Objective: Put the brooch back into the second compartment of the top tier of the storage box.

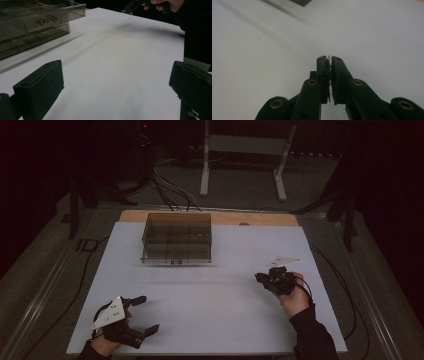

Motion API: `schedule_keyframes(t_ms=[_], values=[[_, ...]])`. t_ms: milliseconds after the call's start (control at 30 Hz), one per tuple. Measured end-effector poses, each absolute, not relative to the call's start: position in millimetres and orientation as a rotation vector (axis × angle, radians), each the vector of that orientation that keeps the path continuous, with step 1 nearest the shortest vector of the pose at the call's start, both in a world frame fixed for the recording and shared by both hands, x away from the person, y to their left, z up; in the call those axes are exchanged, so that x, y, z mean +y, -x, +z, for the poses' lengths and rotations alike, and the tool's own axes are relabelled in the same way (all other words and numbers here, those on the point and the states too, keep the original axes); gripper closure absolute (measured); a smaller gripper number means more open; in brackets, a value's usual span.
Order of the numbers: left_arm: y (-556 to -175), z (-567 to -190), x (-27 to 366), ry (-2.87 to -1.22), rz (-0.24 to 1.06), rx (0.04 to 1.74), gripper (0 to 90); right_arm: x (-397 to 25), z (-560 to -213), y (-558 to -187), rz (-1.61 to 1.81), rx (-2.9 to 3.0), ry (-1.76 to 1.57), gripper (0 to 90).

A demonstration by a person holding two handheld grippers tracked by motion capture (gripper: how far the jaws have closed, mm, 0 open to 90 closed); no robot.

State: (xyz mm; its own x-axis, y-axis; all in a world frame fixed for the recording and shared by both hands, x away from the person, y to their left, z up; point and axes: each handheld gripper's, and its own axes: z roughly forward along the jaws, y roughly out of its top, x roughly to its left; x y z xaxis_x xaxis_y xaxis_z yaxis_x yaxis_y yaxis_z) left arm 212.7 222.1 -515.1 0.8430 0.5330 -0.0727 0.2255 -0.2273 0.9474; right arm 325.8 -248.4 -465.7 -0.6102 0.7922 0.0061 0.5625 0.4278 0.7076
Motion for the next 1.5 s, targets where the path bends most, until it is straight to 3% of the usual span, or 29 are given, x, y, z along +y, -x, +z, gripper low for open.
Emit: schedule_keyframes(t_ms=[1500], values=[[-212.4, -514.4, 224.0, -1.786, 0.313, 0.581, 0.6, -161.1, -414.0, -369.5, 1.072, 2.421, -0.978, 85.4]])
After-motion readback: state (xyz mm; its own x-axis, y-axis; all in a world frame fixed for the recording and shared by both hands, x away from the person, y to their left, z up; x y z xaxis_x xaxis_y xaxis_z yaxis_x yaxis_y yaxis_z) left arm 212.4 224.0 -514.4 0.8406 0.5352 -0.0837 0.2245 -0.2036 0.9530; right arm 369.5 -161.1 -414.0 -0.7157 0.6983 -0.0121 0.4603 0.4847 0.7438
